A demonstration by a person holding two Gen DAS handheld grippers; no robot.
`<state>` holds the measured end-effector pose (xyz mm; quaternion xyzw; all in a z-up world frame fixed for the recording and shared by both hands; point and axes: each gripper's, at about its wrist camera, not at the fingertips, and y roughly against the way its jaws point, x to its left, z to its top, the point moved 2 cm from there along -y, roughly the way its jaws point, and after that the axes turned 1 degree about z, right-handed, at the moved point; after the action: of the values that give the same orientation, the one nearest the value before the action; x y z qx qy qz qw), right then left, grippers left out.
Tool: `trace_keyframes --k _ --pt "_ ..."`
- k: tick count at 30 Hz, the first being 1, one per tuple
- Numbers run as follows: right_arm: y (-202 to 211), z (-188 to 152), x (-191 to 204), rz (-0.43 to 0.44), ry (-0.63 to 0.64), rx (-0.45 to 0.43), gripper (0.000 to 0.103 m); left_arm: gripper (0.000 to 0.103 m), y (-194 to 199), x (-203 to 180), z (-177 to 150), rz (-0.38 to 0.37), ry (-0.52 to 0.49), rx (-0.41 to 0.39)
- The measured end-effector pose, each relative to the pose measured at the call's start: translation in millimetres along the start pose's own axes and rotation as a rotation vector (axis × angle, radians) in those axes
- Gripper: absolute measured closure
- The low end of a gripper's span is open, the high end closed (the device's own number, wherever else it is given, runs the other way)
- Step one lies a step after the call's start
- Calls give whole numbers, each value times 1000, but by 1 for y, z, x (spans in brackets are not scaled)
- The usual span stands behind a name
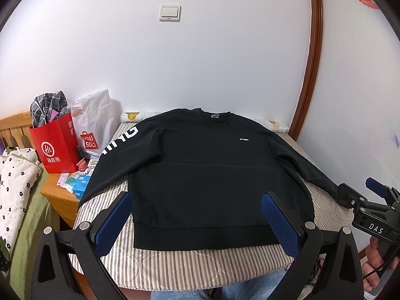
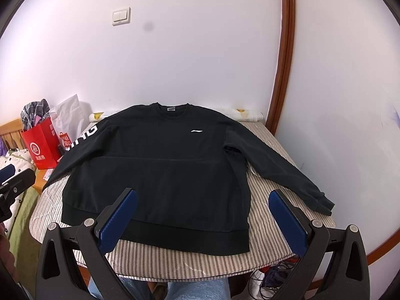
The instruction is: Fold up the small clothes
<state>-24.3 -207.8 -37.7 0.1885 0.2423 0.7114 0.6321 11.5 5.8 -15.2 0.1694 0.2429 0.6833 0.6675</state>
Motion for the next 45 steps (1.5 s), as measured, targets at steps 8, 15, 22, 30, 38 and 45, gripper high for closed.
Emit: trace_keyframes --k 8,15,22,30,38,45 --pt "5 0 -1 16 -2 -14 0 0 1 -1 -1 0 0 1" --pt "6 -1 -3 18 -3 -16 0 0 -3 -1 0 -14 7 7" --pt "6 -2 0 9 7 -17 0 0 -11 6 -4 -83 43 8" --pt "-5 -7 6 32 18 -9 0 0 -38 23 -13 -105 106 37" --pt "-39 -14 4 81 -16 2 0 0 -86 62 -31 -112 219 96" --pt "-94 -24 5 82 -25 92 0 0 -130 120 -51 -141 415 128"
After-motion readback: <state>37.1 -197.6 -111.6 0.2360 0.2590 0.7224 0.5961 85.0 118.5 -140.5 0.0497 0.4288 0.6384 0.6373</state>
